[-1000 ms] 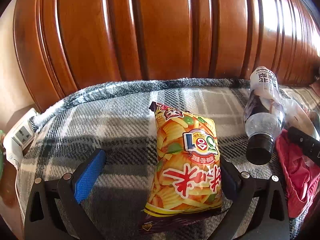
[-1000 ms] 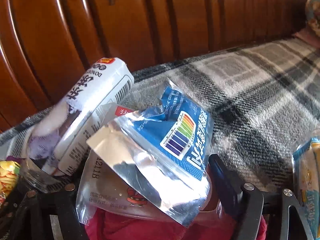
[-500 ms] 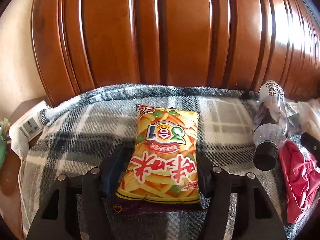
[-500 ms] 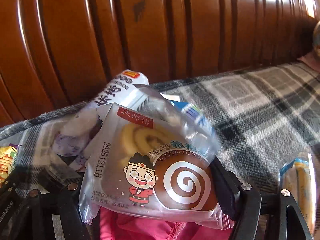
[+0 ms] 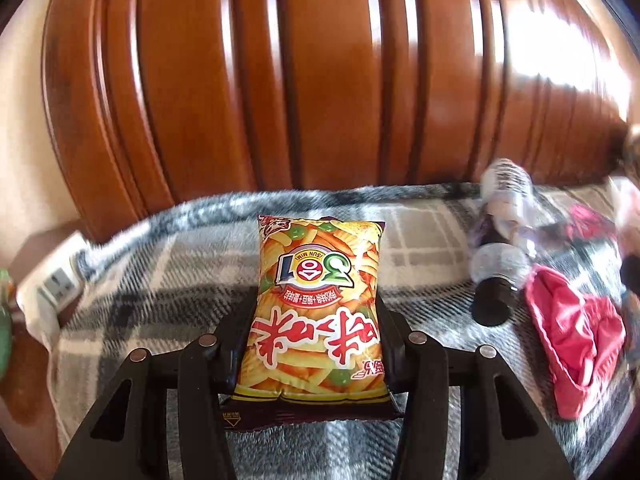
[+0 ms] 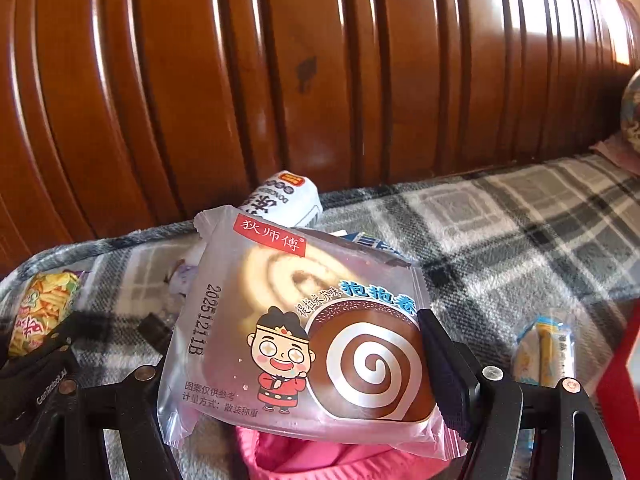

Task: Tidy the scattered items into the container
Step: 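Grasp the yellow chips bag with left tool while right tool grasps the swirl-cake packet, then carry the chips bag and swirl-cake packet over the red tray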

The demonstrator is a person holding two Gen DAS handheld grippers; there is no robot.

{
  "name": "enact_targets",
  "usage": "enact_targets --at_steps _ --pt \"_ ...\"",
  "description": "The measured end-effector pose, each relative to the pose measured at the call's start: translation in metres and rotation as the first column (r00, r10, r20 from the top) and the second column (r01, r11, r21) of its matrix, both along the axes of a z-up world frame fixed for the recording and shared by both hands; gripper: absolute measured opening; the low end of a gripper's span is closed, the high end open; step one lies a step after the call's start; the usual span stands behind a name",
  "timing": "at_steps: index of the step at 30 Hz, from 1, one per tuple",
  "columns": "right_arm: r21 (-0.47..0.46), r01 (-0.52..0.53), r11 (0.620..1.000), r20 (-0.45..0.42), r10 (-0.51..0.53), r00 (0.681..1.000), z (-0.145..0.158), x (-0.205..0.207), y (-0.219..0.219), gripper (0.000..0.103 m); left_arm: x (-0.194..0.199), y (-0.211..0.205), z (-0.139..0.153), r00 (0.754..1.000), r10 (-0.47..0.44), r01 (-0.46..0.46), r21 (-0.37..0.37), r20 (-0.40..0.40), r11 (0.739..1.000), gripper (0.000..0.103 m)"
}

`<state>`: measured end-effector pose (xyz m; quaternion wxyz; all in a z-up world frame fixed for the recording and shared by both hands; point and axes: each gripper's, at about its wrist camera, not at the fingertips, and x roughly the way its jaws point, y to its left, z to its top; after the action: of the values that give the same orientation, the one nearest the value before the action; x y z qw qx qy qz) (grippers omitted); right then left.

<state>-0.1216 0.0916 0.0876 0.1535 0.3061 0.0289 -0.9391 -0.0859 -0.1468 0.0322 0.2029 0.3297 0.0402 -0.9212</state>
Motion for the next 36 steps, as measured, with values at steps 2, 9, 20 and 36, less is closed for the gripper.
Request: enact_targets --at_steps 2,9,20,36 --pt "0.001 -0.01 1.0 -0.014 0.01 1.0 0.004 0.005 0.001 0.08 0.006 0.006 0.007 1.0 -0.018 0.018 -0.013 -0.008 1.0 0.053" --pt "0.023 -0.015 1.0 -0.027 0.016 1.0 0.009 0.023 0.007 0.08 0.021 0.023 0.036 0.998 -0.041 0.037 -0.076 -0.049 0.996 0.053" --pt "0.054 0.087 0.995 -0.066 -0.083 0.994 0.035 0.057 0.056 0.08 0.042 0.055 0.076 0.988 -0.107 0.108 0.003 -0.11 0.994 0.053" --pt "0.078 0.395 0.915 -0.144 -0.382 0.913 0.062 0.105 0.203 0.081 0.047 0.214 0.128 0.897 -0.41 0.405 -0.067 -0.162 0.912 0.053"
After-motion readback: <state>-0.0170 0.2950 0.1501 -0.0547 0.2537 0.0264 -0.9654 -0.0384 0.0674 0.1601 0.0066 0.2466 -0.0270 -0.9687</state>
